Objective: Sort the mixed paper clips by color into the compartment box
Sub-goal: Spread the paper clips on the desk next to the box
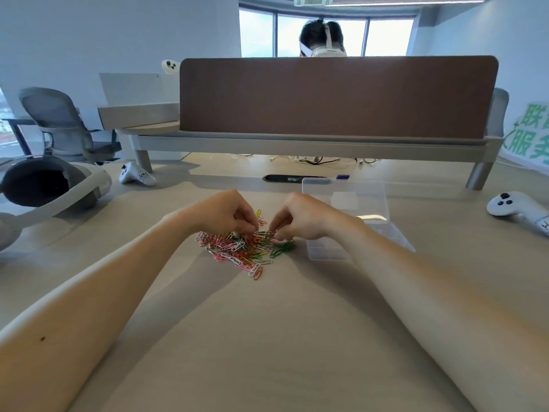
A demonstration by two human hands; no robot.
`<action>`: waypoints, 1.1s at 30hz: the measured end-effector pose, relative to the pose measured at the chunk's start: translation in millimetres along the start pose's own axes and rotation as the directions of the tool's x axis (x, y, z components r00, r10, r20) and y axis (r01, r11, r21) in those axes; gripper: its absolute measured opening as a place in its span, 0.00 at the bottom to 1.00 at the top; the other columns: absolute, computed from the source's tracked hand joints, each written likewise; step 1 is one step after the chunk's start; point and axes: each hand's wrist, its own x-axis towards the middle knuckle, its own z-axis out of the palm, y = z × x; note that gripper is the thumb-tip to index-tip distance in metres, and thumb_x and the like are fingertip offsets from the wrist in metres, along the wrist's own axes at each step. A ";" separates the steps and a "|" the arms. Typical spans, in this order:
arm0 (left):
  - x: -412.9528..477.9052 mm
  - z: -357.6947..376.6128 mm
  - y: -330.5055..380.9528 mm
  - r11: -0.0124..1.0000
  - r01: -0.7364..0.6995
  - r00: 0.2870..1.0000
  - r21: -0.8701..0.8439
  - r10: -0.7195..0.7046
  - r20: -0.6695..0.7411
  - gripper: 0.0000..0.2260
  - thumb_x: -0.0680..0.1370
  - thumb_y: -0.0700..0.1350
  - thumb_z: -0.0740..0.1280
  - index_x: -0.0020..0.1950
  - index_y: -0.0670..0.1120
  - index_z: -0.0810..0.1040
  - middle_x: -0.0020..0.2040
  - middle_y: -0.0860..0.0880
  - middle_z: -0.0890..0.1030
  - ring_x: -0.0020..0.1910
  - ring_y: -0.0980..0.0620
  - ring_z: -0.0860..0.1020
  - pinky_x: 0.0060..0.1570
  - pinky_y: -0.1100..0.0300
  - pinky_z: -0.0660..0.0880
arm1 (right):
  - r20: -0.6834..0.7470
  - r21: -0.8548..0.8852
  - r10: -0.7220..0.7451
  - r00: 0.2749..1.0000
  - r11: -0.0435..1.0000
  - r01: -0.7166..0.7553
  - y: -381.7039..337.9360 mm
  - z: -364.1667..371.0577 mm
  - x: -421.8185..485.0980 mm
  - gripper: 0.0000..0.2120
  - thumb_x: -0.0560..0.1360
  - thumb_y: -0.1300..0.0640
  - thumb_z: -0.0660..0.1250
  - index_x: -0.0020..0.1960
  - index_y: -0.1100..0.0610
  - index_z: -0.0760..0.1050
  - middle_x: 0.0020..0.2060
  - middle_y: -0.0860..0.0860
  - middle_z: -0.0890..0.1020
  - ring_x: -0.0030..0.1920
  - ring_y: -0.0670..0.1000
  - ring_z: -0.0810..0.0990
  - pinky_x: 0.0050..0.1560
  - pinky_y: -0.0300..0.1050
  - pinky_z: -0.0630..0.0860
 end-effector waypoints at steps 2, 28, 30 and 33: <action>-0.9 1.5 1.8 1.000 0.003 1.000 0.009 -0.003 -0.010 0.07 0.75 0.42 0.71 0.51 0.49 0.85 0.44 0.54 0.85 0.41 0.58 0.81 0.47 0.68 0.76 | -0.008 0.047 0.007 1.000 0.999 -0.006 1.5 -1.1 0.3 0.10 0.72 0.62 0.73 0.53 0.56 0.84 0.45 0.50 0.86 0.44 0.47 0.83 0.51 0.44 0.80; -1.5 15.7 16.4 0.990 -0.019 0.998 -0.143 0.009 -0.067 0.06 0.75 0.47 0.70 0.50 0.48 0.85 0.41 0.55 0.84 0.39 0.59 0.80 0.40 0.70 0.72 | 0.044 0.467 0.119 0.992 0.875 -0.126 8.6 -6.5 -7.3 0.08 0.73 0.69 0.71 0.50 0.61 0.82 0.40 0.56 0.84 0.36 0.48 0.84 0.42 0.42 0.82; -1.8 16.1 15.4 0.986 -0.013 0.997 -0.166 0.001 -0.071 0.06 0.76 0.46 0.70 0.50 0.48 0.85 0.40 0.55 0.84 0.37 0.61 0.79 0.39 0.71 0.71 | 0.056 0.461 0.123 0.991 0.877 -0.135 8.1 -7.1 -8.1 0.09 0.72 0.69 0.71 0.51 0.61 0.82 0.41 0.56 0.85 0.35 0.47 0.84 0.39 0.39 0.81; -2.4 16.4 14.3 0.984 -0.006 0.997 -0.176 -0.007 -0.075 0.06 0.76 0.46 0.70 0.49 0.46 0.85 0.39 0.55 0.84 0.34 0.63 0.77 0.36 0.74 0.70 | 0.047 0.446 0.132 0.990 0.884 -0.139 7.8 -7.5 -8.2 0.07 0.73 0.67 0.72 0.50 0.61 0.83 0.41 0.58 0.85 0.35 0.47 0.84 0.39 0.39 0.81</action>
